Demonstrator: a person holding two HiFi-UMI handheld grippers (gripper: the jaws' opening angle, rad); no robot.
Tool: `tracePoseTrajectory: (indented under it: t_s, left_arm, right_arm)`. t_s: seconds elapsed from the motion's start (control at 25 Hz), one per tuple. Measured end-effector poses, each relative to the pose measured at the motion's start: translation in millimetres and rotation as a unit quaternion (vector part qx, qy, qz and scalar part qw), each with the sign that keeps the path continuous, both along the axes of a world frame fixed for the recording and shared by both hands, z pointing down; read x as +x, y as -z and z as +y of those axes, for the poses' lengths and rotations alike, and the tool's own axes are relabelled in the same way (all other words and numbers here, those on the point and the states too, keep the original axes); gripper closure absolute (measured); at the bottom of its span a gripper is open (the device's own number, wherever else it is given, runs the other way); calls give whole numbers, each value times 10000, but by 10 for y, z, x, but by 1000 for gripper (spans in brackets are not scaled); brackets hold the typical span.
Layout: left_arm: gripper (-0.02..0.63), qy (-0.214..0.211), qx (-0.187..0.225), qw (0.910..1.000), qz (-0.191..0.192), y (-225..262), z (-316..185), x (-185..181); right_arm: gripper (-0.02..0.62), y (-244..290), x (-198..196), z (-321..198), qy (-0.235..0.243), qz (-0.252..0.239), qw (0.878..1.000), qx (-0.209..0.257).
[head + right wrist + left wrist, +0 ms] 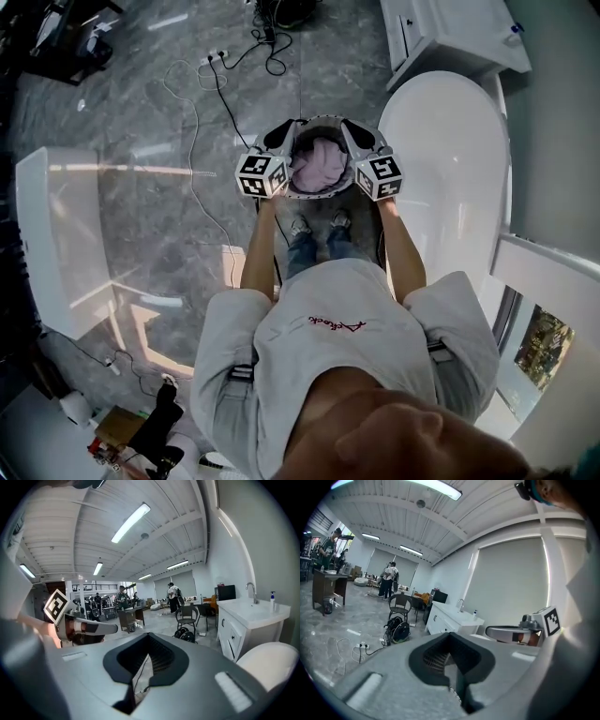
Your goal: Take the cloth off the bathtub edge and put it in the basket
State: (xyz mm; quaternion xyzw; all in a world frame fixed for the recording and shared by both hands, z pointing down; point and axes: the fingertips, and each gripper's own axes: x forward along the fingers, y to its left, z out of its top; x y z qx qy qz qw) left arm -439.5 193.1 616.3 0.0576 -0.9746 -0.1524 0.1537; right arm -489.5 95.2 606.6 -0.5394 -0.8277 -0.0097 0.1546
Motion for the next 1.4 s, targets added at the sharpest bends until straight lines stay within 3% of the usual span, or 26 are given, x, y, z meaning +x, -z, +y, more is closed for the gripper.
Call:
tracePoseTrajectory:
  t_s: [0.2, 0.8, 1.08, 1.4]
  left_arm:
    - [607, -8, -272, 9992, -309, 439, 163, -175]
    - [607, -112, -878, 9892, -1170, 1641, 147, -250]
    - [607, -155, -1138, 9835, -1399, 1975, 120, -293]
    - [607, -124, -1165, 9837, -1361, 1963, 61, -256]
  right_arm:
    - [591, 449, -179, 119, -4, -294, 9993, -242]
    - [591, 1515, -248, 23, -198, -966, 9916, -841]
    - [591, 1770, -273, 3, -237, -1150, 9880, -1007]
    - [591, 1754, -260, -93, -301, -1154, 9880, -983]
